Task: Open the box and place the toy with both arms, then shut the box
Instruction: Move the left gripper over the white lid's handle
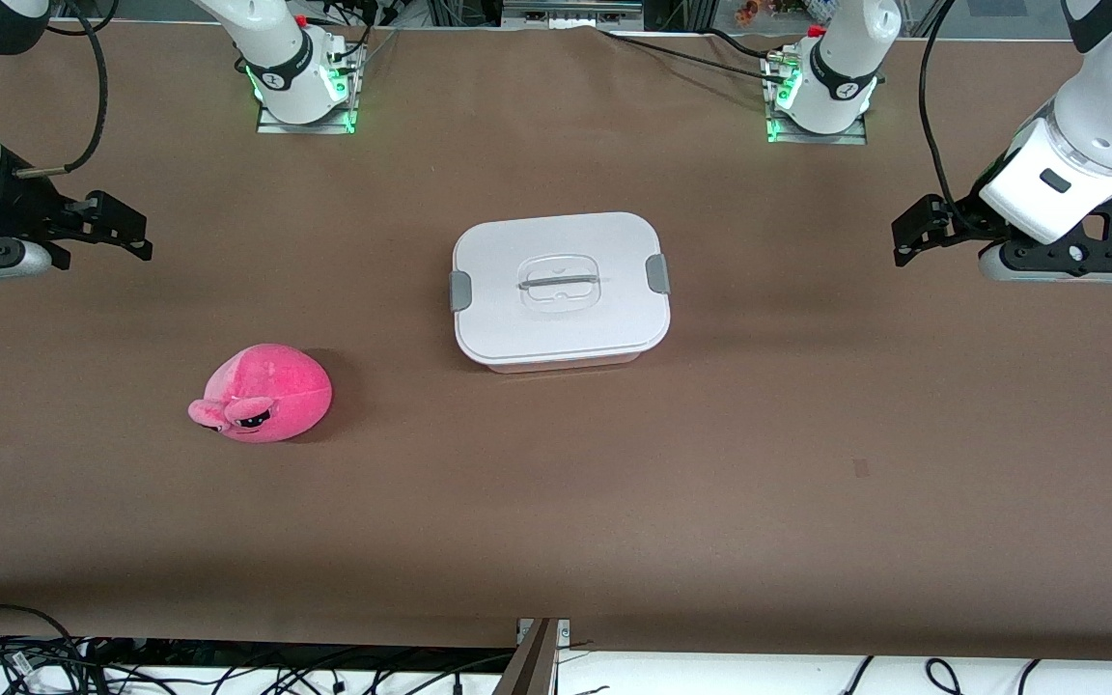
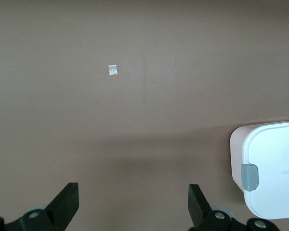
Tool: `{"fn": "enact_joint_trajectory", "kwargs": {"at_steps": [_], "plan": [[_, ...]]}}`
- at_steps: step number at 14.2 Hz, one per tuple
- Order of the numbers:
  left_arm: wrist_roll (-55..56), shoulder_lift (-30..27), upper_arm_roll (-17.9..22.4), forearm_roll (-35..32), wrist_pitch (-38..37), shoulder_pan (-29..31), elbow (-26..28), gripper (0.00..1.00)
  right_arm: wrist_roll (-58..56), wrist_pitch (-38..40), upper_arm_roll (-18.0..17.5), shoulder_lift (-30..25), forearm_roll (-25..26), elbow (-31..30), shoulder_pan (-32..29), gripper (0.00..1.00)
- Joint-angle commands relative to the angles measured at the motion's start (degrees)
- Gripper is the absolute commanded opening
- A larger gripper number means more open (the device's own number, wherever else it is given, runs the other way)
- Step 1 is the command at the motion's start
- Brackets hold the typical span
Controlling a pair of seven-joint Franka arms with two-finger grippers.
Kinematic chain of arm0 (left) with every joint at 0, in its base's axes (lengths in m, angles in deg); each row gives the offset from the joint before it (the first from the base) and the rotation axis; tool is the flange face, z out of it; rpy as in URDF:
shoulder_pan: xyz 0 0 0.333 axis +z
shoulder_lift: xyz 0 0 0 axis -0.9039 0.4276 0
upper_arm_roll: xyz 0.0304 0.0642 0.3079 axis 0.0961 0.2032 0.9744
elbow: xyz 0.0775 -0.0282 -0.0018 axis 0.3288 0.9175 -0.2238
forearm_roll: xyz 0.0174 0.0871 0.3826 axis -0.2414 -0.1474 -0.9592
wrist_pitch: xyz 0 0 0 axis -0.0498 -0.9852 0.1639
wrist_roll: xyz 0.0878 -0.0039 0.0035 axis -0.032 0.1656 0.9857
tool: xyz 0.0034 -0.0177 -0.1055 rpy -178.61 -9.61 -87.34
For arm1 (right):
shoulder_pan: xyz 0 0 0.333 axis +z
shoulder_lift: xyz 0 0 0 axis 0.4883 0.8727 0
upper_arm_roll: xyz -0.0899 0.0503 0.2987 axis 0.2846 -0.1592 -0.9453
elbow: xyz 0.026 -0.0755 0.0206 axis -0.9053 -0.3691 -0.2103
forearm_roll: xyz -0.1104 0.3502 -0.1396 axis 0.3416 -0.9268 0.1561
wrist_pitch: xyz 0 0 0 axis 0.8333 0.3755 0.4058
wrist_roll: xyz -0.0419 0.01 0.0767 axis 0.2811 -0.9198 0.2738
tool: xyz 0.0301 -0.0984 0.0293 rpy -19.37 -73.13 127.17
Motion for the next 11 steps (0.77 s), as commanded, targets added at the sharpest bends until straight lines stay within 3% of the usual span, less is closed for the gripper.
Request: {"fn": "enact_joint_trajectory", "kwargs": {"at_steps": [1, 5, 8, 11], "plan": [[0.5, 0.7, -0.1, -0.6, -1.6, 0.1, -1.9, 1.0, -0.1, 1.4, -0.2, 0.9, 0.5, 1.8, -0.5, 1.0], [0.6, 0.7, -0.1, -0.6, -2.2, 0.1, -1.8, 1.0, -0.2, 1.5, -0.2, 0.9, 0.6, 2.2, -0.5, 1.0], [0.5, 0.7, -0.4, 0.3, -10.2, -0.6, -2.1, 1.0, -0.2, 1.5, -0.2, 0.9, 0.7, 2.3, -0.6, 1.0], [-2.2, 0.9, -6.3, 0.5, -14.3, -0.9, -1.9, 1.0, -0.2, 1.5, -0.2, 0.9, 0.8, 2.3, -0.5, 1.0]]}}
